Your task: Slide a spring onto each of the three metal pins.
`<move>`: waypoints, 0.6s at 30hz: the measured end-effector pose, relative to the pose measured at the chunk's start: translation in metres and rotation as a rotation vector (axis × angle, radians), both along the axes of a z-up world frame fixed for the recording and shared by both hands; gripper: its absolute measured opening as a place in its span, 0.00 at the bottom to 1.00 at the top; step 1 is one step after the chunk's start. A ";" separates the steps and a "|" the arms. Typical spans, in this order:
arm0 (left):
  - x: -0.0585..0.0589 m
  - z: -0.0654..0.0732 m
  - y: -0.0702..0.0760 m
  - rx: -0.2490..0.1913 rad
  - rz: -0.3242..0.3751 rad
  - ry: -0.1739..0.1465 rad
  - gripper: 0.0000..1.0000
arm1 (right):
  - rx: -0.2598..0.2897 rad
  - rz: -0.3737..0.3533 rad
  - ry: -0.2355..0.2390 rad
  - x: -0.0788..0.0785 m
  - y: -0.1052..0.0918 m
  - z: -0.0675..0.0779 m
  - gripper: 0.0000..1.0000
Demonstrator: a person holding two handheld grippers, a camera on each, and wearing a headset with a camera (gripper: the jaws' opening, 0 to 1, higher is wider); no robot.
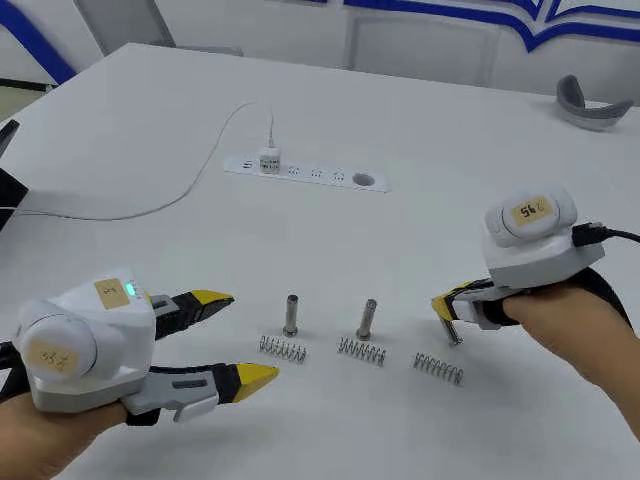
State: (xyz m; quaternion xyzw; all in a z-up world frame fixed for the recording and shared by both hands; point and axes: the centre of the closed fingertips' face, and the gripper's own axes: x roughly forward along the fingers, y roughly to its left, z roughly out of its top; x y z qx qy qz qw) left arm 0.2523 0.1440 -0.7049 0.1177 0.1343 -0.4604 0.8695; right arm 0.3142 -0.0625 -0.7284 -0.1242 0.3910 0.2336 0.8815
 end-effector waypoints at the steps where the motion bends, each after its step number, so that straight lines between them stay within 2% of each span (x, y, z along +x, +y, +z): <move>1: 0.000 0.000 0.000 0.001 -0.001 -0.001 0.58 | 0.002 -0.001 -0.002 0.000 0.000 0.001 0.08; 9: 0.001 0.004 -0.002 0.001 -0.008 -0.013 0.58 | 0.017 -0.007 -0.028 -0.002 -0.001 0.008 0.08; 18: -0.001 0.008 -0.002 0.007 -0.010 -0.024 0.57 | 0.030 -0.017 -0.050 -0.013 -0.004 0.013 0.08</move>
